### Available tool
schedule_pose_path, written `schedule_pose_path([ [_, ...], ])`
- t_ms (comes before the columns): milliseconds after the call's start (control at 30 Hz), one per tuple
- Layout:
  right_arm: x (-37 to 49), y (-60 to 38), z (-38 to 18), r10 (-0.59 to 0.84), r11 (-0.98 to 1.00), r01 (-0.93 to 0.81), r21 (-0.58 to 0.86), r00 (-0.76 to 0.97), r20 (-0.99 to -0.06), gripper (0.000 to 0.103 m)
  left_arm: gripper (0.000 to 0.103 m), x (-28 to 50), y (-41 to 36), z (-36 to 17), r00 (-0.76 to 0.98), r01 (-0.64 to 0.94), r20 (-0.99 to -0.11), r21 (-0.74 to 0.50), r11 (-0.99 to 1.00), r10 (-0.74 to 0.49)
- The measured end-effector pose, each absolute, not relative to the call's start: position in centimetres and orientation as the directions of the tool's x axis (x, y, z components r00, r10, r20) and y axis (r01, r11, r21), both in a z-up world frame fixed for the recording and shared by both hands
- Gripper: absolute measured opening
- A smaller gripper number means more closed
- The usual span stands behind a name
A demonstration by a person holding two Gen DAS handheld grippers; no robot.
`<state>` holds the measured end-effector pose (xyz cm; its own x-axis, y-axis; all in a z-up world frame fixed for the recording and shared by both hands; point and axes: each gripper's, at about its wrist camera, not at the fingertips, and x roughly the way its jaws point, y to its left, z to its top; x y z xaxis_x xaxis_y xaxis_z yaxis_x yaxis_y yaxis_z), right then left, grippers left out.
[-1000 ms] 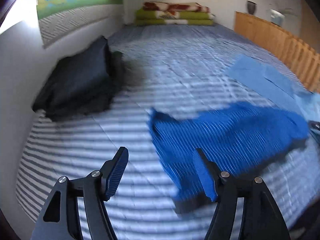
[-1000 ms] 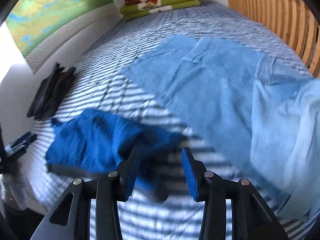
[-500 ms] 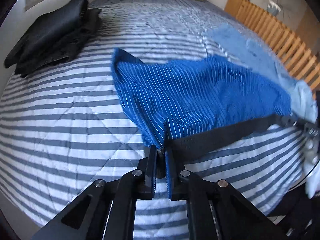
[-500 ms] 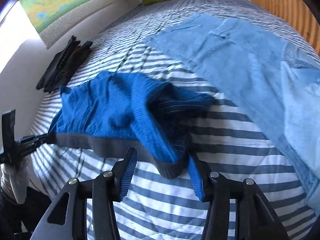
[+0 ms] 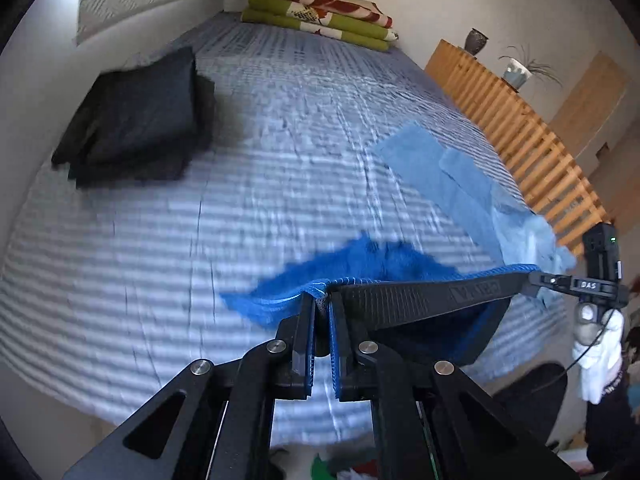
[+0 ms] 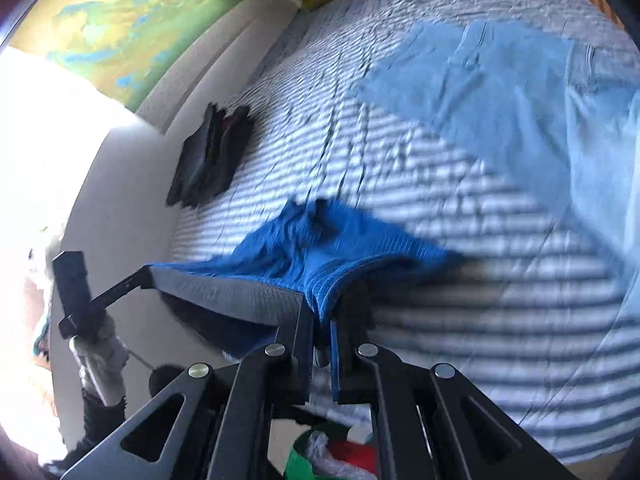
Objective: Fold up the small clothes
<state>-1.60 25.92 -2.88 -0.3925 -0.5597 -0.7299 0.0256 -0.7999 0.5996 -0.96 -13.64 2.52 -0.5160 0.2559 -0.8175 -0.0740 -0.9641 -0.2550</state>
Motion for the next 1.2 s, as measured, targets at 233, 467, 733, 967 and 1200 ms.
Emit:
schedule_pose_path([
  [233, -6.3, 27.5, 6.6, -0.471, -0.846, 0.054, 0.531, -0.542, -0.696, 0.006, 0.006, -6.6, -13.0, 10.7, -0.660, -0.130, -0.701, -0.250, -0.960, 0.272],
  [467, -3.6, 25.7, 3.4, -0.479, -0.863, 0.067, 0.501, -0.421, -0.770, 0.006, 0.007, -3.1, -13.3, 3.0, -0.486, -0.158, -0.833, -0.213, -0.964, 0.264],
  [733, -1.7, 25.8, -10.5, -0.401, -0.904, -0.058, 0.424, -0.229, -0.887, 0.014, 0.029, -1.7, -15.9, -7.1, -0.279, -0.080, -0.948, -0.134, -0.988, 0.152],
  [967, -6.5, 28.3, -10.9, -0.361, -0.884, -0.136, 0.446, -0.407, -0.839, 0.016, 0.047, -8.4, -16.7, -7.0, -0.379, -0.010, -0.915, -0.145, -0.989, 0.138],
  [1200, -10.9, 30.2, -14.7, -0.427, -0.812, -0.212, 0.544, -0.419, -0.801, 0.027, 0.047, -14.3, -16.0, -10.0, -0.366, 0.031, -0.918, -0.177, -0.984, 0.153],
])
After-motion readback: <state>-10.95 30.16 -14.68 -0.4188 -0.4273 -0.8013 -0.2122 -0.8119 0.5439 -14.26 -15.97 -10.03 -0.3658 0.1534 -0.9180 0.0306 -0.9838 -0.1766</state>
